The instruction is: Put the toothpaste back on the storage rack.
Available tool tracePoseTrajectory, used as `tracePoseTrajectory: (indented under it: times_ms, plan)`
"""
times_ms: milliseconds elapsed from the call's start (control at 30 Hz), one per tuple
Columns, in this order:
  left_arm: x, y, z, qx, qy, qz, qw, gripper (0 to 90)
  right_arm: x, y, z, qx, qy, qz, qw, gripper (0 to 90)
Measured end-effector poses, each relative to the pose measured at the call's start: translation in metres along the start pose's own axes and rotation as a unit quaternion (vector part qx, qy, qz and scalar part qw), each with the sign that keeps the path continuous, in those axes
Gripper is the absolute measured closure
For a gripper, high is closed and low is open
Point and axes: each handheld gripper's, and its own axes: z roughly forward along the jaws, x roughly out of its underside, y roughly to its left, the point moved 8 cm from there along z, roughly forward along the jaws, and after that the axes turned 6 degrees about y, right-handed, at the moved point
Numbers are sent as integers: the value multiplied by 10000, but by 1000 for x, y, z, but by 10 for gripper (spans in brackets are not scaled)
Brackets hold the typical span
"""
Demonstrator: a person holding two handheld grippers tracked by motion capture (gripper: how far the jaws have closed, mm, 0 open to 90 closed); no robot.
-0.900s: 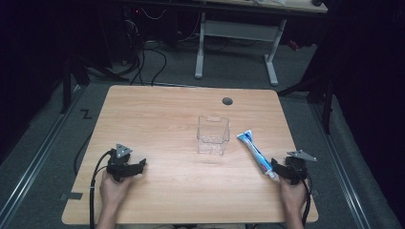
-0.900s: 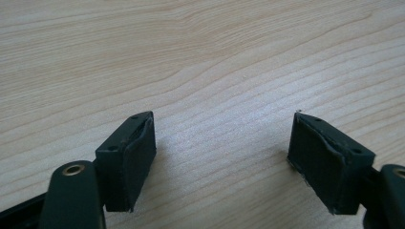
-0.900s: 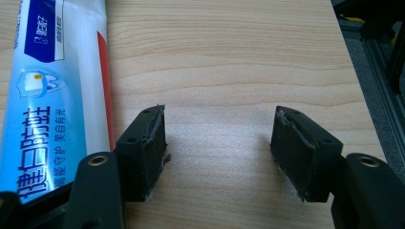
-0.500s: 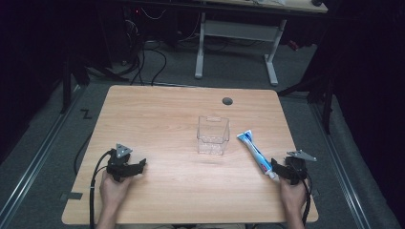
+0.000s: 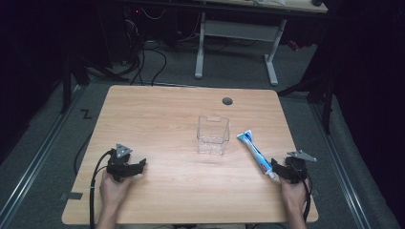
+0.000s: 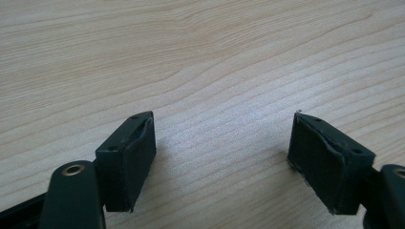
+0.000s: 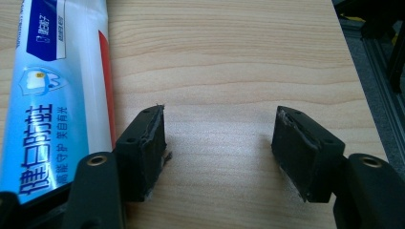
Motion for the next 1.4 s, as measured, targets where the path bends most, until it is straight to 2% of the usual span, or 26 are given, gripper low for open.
tracePoseTrajectory:
  times_ms: [267, 500, 700, 1400]
  plan:
    - [0, 0, 0, 2, -4, -4, 10000, 247, 1, 0, -3, -2, 12, -5, 10000, 442]
    - [0, 0, 0, 5, -6, -6, 10000, 246, 2, -1, -4, -4, -41, -17, 10000, 452]
    - [0, 0, 0, 6, -9, -8, 10000, 247, 1, -1, -10, -42, -203, 24, 9998, 457]
    - [0, 0, 0, 8, -7, -7, 10000, 247, 5, 1, -27, -137, -355, -11, 9993, 484]
